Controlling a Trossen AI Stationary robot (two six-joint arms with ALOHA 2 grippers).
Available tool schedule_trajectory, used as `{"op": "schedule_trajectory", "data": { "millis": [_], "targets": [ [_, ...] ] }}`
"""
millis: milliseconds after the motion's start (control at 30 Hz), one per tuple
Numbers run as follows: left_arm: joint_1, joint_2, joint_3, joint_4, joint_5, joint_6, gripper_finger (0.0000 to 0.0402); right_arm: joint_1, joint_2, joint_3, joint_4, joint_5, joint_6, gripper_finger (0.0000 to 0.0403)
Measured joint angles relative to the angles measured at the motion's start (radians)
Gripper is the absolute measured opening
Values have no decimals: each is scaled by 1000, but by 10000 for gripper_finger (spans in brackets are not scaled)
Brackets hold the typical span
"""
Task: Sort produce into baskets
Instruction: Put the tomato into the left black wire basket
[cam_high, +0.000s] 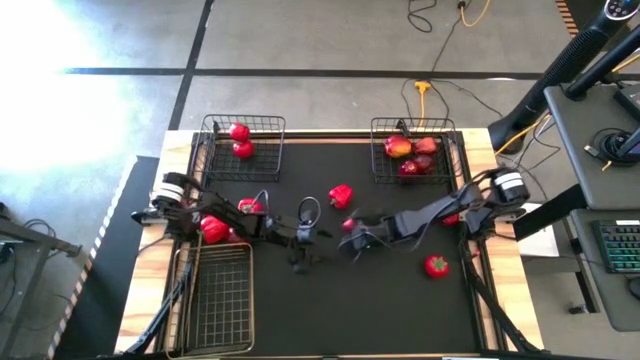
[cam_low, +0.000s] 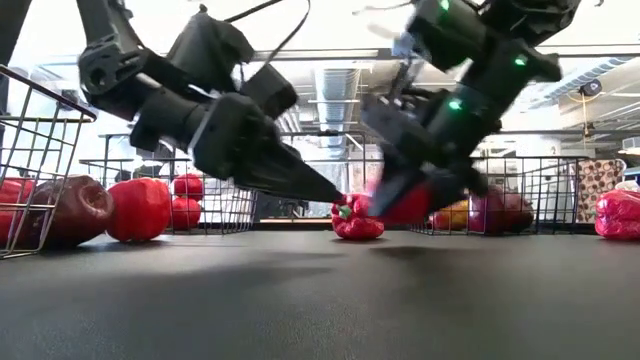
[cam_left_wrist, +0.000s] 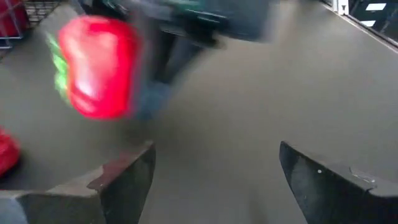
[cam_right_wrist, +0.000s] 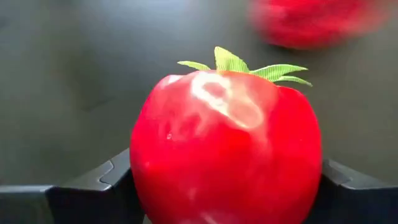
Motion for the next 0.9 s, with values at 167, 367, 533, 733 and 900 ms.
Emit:
{"op": "schedule_trajectory", "data": {
  "millis": [167,367,533,733,900],
  "targets": [
    [0,-116,-107,-1,-36,-17,325,35,134,88,171,-74,-263,283],
    [-7,-235,-202,8,-38,-38,325,53,300,234,184,-78,-388,283],
    [-17,-241,-215,22,-17,-36,325,48,374,363,13,-61,-357,311],
    [-23,-226,-206,32,-16,-50,325,52,374,450,-120,-60,-385,364],
    [-23,-173,-160,72,1,-21,325,57,376,487,-145,-69,-430,381]
  ]
}}
